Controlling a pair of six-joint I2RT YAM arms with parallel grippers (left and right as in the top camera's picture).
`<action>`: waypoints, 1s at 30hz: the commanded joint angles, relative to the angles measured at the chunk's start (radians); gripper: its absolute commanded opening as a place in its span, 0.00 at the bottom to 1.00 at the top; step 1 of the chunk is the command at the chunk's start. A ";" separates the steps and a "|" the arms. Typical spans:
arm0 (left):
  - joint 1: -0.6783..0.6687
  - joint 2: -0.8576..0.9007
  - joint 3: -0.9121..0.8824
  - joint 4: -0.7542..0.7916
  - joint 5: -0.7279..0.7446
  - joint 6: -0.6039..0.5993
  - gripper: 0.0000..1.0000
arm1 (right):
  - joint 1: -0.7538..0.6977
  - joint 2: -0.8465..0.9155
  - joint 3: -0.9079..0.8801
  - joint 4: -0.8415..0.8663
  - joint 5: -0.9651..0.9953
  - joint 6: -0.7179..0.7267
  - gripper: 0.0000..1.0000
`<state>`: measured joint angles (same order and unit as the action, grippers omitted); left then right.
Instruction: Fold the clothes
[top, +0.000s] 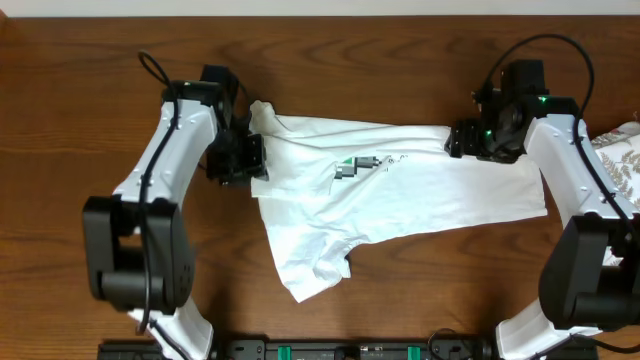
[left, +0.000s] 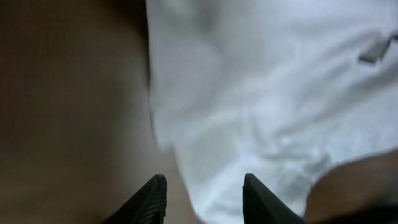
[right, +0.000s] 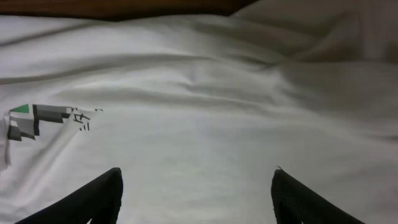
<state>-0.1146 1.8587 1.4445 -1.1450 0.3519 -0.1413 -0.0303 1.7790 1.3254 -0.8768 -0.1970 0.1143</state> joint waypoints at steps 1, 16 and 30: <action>-0.003 -0.120 0.003 -0.066 -0.058 -0.008 0.41 | -0.040 -0.010 0.001 -0.029 0.014 0.086 0.76; -0.037 -0.478 -0.418 0.011 0.019 -0.153 0.52 | -0.277 -0.010 0.000 -0.216 0.059 0.189 0.80; -0.184 -0.472 -0.755 0.327 0.157 -0.221 0.68 | -0.284 -0.010 0.000 -0.212 0.059 0.184 0.81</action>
<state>-0.2813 1.3857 0.7139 -0.8265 0.4904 -0.3447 -0.3103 1.7790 1.3254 -1.0882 -0.1413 0.2855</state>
